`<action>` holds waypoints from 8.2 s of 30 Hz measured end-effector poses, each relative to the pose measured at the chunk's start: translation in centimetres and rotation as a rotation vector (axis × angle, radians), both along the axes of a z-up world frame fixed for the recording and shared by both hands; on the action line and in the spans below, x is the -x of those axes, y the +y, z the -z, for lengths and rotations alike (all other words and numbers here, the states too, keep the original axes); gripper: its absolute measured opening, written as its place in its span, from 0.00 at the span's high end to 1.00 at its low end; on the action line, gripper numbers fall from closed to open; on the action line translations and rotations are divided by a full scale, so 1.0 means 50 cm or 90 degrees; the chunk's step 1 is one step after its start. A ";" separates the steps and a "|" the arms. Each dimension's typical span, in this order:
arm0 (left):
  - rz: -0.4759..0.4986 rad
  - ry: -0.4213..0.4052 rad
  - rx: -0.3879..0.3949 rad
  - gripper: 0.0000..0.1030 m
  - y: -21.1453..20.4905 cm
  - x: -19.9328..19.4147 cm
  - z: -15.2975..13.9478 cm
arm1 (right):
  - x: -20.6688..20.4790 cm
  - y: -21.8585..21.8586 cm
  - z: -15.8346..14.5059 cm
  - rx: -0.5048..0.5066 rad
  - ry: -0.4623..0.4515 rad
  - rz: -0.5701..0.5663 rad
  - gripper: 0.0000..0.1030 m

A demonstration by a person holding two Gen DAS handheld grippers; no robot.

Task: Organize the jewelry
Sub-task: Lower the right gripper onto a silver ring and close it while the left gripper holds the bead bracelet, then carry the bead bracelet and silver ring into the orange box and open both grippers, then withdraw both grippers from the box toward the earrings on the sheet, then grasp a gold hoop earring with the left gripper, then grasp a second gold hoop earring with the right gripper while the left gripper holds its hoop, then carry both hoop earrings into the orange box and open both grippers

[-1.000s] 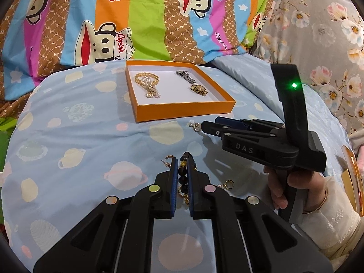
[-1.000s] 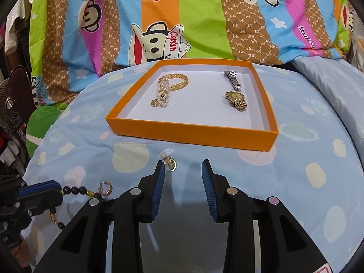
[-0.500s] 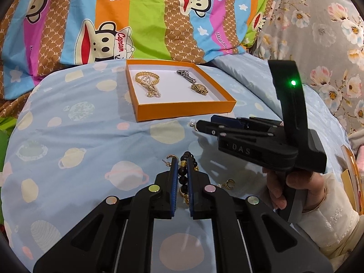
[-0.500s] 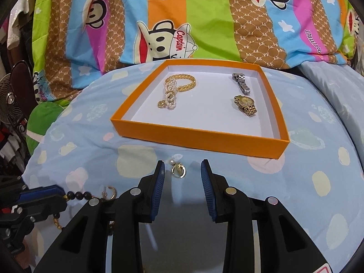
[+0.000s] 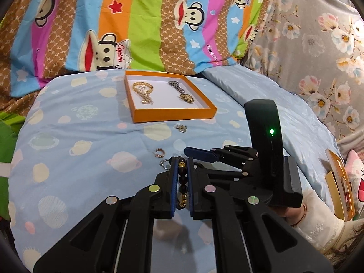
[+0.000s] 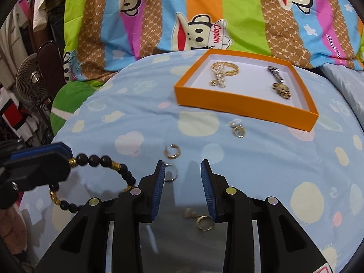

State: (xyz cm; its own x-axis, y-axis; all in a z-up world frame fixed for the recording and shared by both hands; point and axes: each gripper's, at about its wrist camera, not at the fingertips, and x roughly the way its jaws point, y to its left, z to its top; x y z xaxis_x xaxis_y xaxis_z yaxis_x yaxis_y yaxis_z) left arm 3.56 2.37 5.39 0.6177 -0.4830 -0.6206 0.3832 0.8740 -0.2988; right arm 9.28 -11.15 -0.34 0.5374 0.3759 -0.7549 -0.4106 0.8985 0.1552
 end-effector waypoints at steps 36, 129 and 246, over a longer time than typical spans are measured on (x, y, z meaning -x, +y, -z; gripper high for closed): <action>-0.015 -0.063 -0.053 0.93 -0.061 -0.213 -0.075 | -0.148 -0.154 -0.105 -0.008 -0.065 0.142 0.82; -0.107 0.076 -0.091 0.47 -0.026 -0.129 0.119 | -0.025 -0.176 -0.006 -0.026 -0.023 0.156 0.71; -0.046 0.016 -0.141 0.83 -0.197 -0.535 0.097 | -0.458 -0.157 -0.012 0.013 -0.016 0.126 0.81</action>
